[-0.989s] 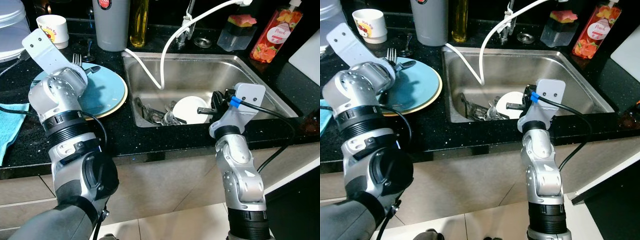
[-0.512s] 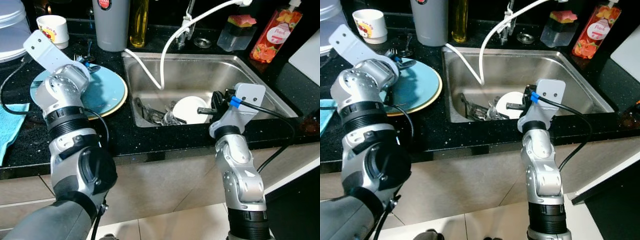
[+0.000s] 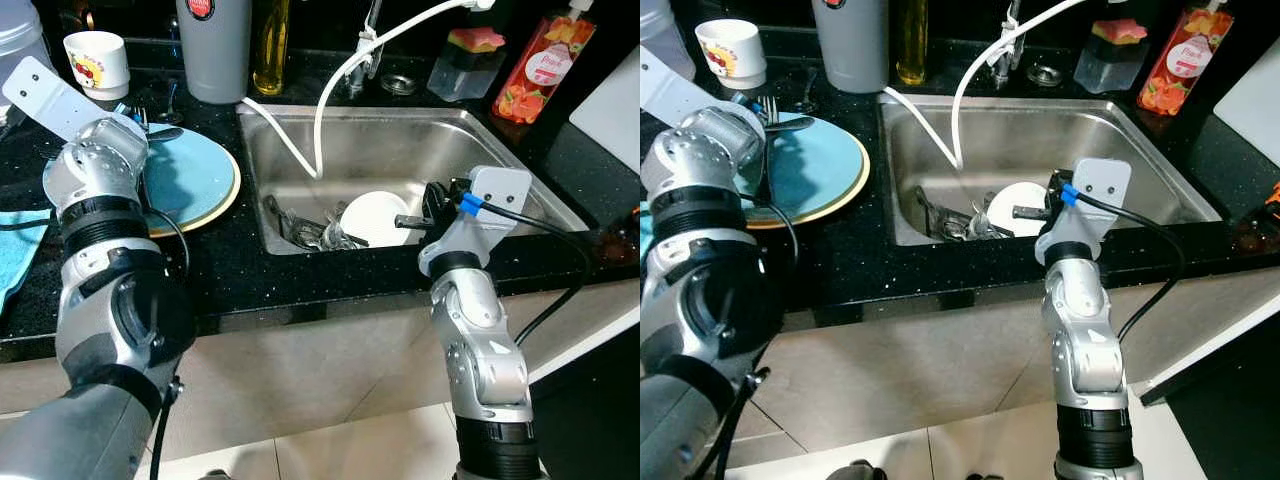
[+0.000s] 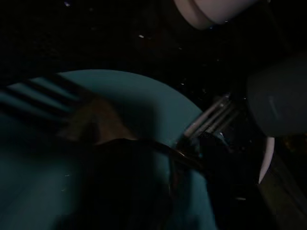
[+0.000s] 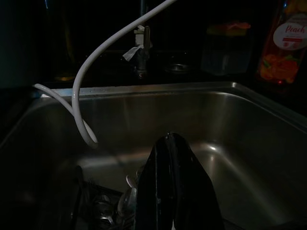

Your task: Kitchen organization

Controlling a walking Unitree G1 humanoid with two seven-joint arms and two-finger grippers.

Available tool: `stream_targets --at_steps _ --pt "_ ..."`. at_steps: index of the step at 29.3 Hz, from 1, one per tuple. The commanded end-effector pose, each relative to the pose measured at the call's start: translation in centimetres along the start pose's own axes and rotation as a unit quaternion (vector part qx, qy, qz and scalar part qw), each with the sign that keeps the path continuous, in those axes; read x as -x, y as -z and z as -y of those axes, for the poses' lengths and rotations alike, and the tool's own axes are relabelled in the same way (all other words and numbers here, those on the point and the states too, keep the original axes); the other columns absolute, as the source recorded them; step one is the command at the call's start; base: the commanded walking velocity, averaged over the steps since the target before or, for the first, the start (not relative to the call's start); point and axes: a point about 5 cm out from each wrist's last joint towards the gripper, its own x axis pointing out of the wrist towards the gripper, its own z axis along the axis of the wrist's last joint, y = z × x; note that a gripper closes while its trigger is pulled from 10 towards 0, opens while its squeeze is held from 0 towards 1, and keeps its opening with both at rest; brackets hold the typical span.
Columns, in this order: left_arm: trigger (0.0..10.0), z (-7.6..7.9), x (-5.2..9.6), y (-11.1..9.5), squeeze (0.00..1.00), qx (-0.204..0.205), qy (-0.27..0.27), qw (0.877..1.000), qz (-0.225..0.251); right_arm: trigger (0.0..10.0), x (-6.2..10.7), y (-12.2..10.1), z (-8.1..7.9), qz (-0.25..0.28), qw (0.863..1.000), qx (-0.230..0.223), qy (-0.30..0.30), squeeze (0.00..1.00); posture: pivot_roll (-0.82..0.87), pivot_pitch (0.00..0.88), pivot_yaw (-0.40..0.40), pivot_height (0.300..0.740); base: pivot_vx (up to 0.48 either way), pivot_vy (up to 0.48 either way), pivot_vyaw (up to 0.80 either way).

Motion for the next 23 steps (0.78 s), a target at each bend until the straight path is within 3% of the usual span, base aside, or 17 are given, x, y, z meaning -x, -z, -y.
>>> stream_targets --at_steps 1,10,17,18,19,23 --pt "0.0 -0.8 -0.6 1.1 0.0 -0.001 -0.018 0.999 -0.029 10.0 0.1 0.1 0.2 -0.002 1.0 0.002 0.003 0.0 0.24 0.089 -0.095 0.74 0.0 0.0 0.0" --pt "0.0 -0.8 -0.9 1.1 0.0 0.007 -0.016 0.999 -0.028 10.0 0.1 0.1 0.2 -0.001 1.0 0.002 0.003 0.0 0.24 0.086 -0.096 0.74 0.0 0.0 0.0" --pt "0.0 -0.1 -0.8 -0.4 0.0 -0.006 0.013 1.0 0.011 10.0 0.0 0.1 0.2 0.001 1.0 0.003 0.002 0.0 0.24 0.071 -0.099 0.74 0.0 0.0 0.0" --pt "0.9 1.2 -0.2 -1.1 0.0 -0.025 0.053 0.998 0.039 10.0 0.0 0.1 0.2 0.001 1.0 0.003 0.001 0.0 0.24 0.07 -0.1 0.74 0.0 0.0 0.0" --pt "10.0 2.0 0.3 -1.5 0.0 -0.037 0.074 0.995 0.057 10.0 -0.1 0.1 0.2 0.001 1.0 0.003 0.001 0.0 0.24 0.07 -0.1 0.74 0.0 0.0 0.0" --pt "10.0 3.7 1.4 -2.5 0.0 -0.055 0.115 0.987 0.094 10.0 -0.1 0.0 0.2 0.002 1.0 0.003 0.0 0.0 0.24 0.07 -0.1 0.74 0.0 0.0 0.0"
